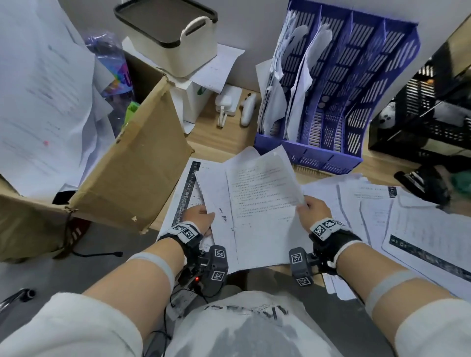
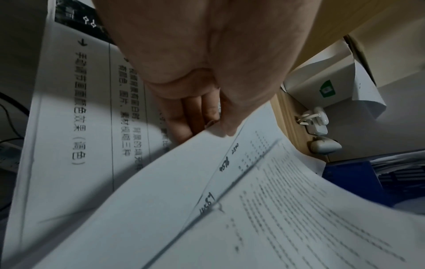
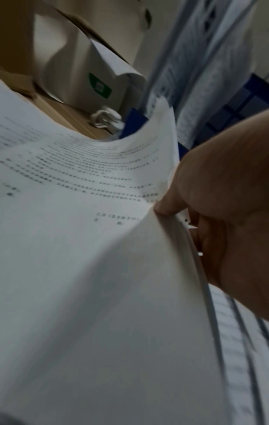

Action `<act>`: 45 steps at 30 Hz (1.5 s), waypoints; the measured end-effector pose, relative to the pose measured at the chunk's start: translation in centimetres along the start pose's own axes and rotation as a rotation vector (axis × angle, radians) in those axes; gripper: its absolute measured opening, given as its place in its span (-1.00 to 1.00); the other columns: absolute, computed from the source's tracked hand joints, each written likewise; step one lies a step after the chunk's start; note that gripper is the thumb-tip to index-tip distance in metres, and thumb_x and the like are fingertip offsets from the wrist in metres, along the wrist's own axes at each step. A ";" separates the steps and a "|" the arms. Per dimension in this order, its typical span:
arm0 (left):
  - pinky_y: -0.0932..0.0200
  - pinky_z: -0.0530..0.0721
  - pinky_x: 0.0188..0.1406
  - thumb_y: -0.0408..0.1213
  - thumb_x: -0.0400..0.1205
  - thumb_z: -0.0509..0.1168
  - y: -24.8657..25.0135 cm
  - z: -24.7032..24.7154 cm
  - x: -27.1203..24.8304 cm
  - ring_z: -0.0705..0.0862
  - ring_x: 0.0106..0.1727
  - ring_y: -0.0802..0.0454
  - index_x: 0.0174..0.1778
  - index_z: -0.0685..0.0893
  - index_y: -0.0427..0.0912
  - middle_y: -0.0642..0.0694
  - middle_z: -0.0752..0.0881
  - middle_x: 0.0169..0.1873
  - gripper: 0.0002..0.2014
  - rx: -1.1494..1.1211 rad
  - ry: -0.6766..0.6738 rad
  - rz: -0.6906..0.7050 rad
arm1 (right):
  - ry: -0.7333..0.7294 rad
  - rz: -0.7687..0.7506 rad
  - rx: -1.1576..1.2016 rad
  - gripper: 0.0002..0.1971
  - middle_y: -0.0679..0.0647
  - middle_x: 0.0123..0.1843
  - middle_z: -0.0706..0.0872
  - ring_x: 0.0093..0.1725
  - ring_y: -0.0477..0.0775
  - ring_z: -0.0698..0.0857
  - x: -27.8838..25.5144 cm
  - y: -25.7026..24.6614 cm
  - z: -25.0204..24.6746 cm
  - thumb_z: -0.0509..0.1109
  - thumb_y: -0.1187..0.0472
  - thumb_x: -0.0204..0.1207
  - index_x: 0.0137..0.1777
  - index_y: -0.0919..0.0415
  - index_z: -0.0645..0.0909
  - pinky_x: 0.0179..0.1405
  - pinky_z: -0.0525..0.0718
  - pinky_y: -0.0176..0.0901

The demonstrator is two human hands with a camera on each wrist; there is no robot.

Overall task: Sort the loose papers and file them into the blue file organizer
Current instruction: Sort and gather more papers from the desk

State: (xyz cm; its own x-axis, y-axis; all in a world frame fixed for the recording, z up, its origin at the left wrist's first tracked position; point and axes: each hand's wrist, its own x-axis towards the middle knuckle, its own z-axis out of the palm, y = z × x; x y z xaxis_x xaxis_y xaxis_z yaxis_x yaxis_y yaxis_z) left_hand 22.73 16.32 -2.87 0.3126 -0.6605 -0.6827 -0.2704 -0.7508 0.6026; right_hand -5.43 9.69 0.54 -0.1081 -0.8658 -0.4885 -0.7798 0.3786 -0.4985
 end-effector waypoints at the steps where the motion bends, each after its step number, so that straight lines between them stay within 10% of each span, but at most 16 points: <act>1: 0.33 0.49 -0.73 -0.34 0.68 0.26 0.0 0.1 -0.1 0.57 -0.60 -0.03 -0.08 0.71 -0.25 -0.13 0.68 -0.54 -0.88 0.000 -0.006 0.001 | 0.037 0.009 0.002 -0.81 0.21 -0.18 0.67 -0.18 0.23 0.58 0.0 0.5 -0.6 0.17 0.29 0.60 -0.10 0.17 0.62 -0.36 0.43 -0.17; 5: 0.08 0.70 -0.38 -0.39 0.63 0.26 0.0 0.4 0.1 0.63 -0.45 -0.10 -0.10 0.70 -0.24 -0.17 0.72 -0.43 -0.89 0.038 0.007 0.019 | 0.197 0.070 -0.003 -0.77 0.34 -0.03 0.68 -0.14 0.26 0.54 -0.1 2.5 -2.7 0.13 0.35 0.61 0.08 0.34 0.61 -0.16 0.47 -0.10; 14: 0.09 0.66 -0.35 -0.17 0.65 0.34 -0.2 0.0 0.7 0.63 -0.41 -0.11 -0.12 0.65 -0.25 -0.20 0.73 -0.31 -0.81 -0.097 0.014 0.001 | 0.220 0.138 -0.015 -0.75 0.37 0.08 0.70 -0.04 0.33 0.62 0.2 4.3 -3.5 0.17 0.34 0.58 0.13 0.27 0.63 -0.05 0.60 -0.01; 23: -0.12 0.70 0.24 0.04 0.46 0.46 0.4 2.0 2.5 0.72 0.22 -0.21 0.31 0.67 -0.23 -0.16 0.75 0.25 -0.43 0.000 0.016 0.001 | 0.077 0.034 -0.035 -0.82 0.27 -0.02 0.72 -0.01 0.32 0.67 -0.9 3.8 -1.8 0.22 0.25 0.60 0.03 0.19 0.66 -0.08 0.61 0.00; 31: 0.21 0.55 0.06 -0.26 0.66 0.34 -0.9 -0.2 2.2 0.71 0.20 -0.16 0.28 0.68 -0.28 -0.15 0.75 0.20 -0.70 0.069 -0.022 0.076 | 0.044 0.042 -0.035 -0.76 0.38 0.02 0.72 -0.14 0.24 0.59 -0.1 1.6 -0.4 0.23 0.25 0.63 0.09 0.42 0.62 -0.22 0.42 -0.12; 36: 0.22 0.58 -0.14 -0.27 0.66 0.29 -1.4 0.2 2.2 0.62 -0.14 0.00 0.06 0.56 -0.12 -0.05 0.66 -0.07 -0.90 0.020 -0.101 0.091 | -0.003 0.099 0.100 -0.58 0.25 0.30 0.64 0.10 0.27 0.63 0.5 -0.4 1.9 0.23 0.35 0.59 0.44 0.20 0.40 0.08 0.57 -0.05; 42: -0.03 0.58 0.40 0.27 0.33 0.45 -0.5 3.4 1.3 0.65 0.34 0.00 0.50 0.49 -0.01 0.09 0.66 0.36 -0.17 -0.126 -0.216 0.138 | -0.180 0.076 -0.034 -0.50 0.18 0.35 0.63 0.09 0.19 0.61 0.6 -1.4 3.3 0.22 0.24 0.54 0.52 0.12 0.39 0.01 0.55 -0.09; 45: 0.15 0.58 0.26 -0.05 0.54 0.45 0.9 4.2 0.5 0.67 0.32 -0.10 0.44 0.58 -0.16 -0.05 0.70 0.30 -0.44 -0.092 -0.235 0.151 | -0.159 0.069 0.012 -0.51 0.14 0.25 0.63 0.15 0.21 0.62 0.5 -1.0 2.9 0.30 0.27 0.55 0.49 0.19 0.39 0.05 0.48 -0.16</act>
State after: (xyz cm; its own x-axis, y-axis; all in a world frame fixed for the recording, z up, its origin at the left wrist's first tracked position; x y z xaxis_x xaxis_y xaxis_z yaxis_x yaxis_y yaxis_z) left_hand 18.85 15.28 -4.40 0.0526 -0.7556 -0.6530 -0.2112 -0.6475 0.7322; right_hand -2.96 9.78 -1.29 -0.0619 -0.7754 -0.6284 -0.7666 0.4401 -0.4675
